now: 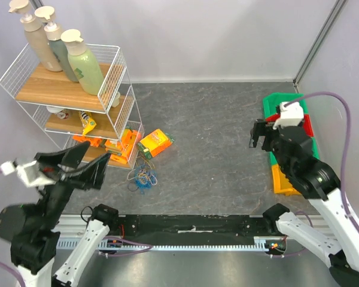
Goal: Untangle the cables
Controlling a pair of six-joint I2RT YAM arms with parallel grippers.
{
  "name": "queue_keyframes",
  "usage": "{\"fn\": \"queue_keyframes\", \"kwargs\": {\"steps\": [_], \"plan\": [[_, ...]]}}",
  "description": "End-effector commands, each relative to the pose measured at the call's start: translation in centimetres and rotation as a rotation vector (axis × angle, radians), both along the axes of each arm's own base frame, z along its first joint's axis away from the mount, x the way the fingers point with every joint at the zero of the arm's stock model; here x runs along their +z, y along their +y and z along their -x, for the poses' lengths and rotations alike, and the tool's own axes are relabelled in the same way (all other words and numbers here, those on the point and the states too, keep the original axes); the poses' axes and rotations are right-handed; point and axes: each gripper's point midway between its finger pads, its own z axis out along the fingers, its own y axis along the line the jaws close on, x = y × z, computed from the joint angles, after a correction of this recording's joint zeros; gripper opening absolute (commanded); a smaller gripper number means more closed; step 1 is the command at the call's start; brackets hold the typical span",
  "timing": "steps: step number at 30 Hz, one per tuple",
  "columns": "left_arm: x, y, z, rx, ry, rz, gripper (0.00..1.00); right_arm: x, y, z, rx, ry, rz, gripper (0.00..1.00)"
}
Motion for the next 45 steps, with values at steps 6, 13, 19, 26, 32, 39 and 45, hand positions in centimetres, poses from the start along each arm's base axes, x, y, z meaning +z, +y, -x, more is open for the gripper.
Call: {"fn": "queue_keyframes", "kwargs": {"steps": [6,13,19,26,32,39,45], "plan": [[-8.4,0.9,-4.6,0.137,0.389,-0.095,0.97,-4.1,8.3,-3.1,0.291,0.086,-0.121,0.98],[-11.9,2.2,-3.2,0.179,0.455,-0.035,0.97,-12.0,25.8,-1.8,0.641,0.264,-0.112,0.98],[-14.3,2.6,-2.0,0.174,0.534,0.021,0.96,-18.6,39.1,2.8,0.842,0.333,0.029,0.98],[-16.3,1.5,-1.3,0.112,0.597,0.048,0.96,-24.4,43.4,3.9,0.889,0.385,-0.020,0.86],[-18.2,-1.0,-2.0,-0.002,0.695,0.018,0.96,-26.4,41.6,4.1,0.854,0.391,-0.010,0.27],[-22.3,-8.1,-2.2,-0.410,0.858,-0.102,0.89,-25.3,30.8,5.9,0.811,0.378,0.059,0.00],[-24.7,-12.2,-1.9,-0.740,0.908,-0.044,0.83,-25.2,23.7,9.8,0.810,0.464,-0.017,0.07]]}}
